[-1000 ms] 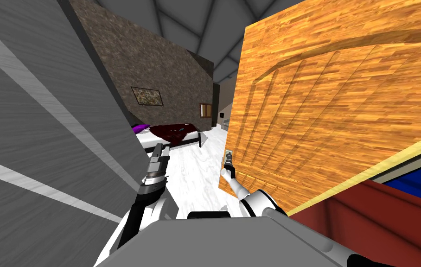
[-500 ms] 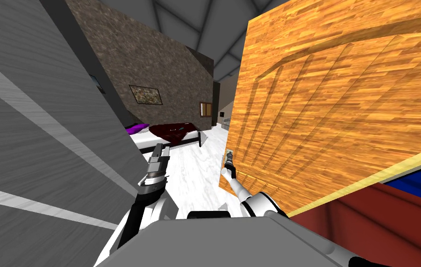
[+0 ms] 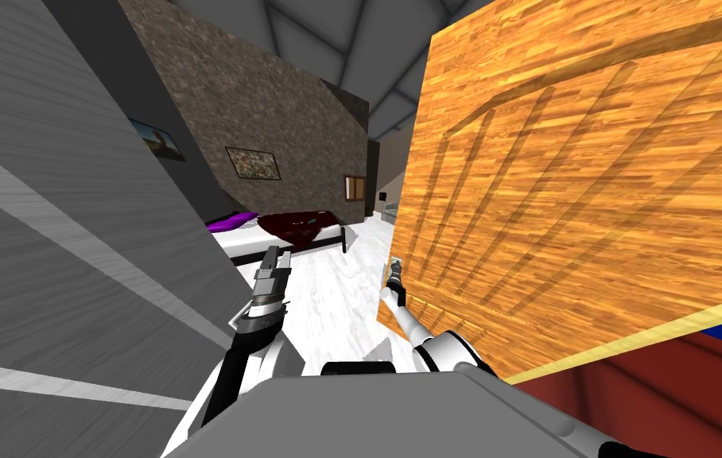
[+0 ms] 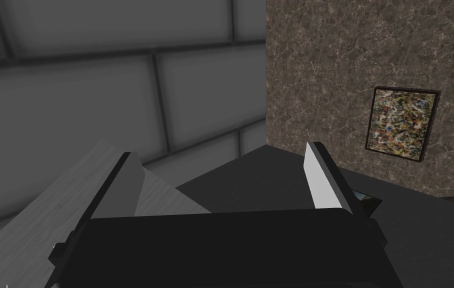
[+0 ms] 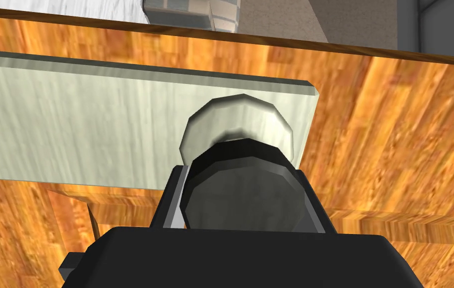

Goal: Push the door open

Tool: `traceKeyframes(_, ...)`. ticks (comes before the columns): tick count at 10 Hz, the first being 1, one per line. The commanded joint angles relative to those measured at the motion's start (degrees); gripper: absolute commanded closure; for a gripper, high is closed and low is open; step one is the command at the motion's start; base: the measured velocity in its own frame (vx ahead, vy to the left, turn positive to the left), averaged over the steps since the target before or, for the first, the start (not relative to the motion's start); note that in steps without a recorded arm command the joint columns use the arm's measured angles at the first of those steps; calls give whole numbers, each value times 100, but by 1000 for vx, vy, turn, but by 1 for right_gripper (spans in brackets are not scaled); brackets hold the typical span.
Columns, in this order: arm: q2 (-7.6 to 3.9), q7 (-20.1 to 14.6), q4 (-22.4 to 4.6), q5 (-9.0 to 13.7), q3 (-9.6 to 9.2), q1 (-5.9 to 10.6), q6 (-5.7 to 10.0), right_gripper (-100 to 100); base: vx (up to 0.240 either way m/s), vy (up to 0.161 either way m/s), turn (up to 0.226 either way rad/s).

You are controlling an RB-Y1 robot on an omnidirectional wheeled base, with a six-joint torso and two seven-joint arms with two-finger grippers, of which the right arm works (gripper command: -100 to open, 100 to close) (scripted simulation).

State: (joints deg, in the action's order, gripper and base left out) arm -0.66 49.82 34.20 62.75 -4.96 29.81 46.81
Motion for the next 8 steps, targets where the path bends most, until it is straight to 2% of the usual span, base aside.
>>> traceKeyframes(1,-55,78,-10,116,60,6,198,100,112,-22,52)
traceKeyframes(4,18,210,-31,294,112,25,381,100,105,-20,29)
traceKeyframes(6,126,323,-49,447,157,40,538,100,110,-33,42)
traceKeyframes(8,300,440,-68,606,203,57,701,100,115,-10,22)
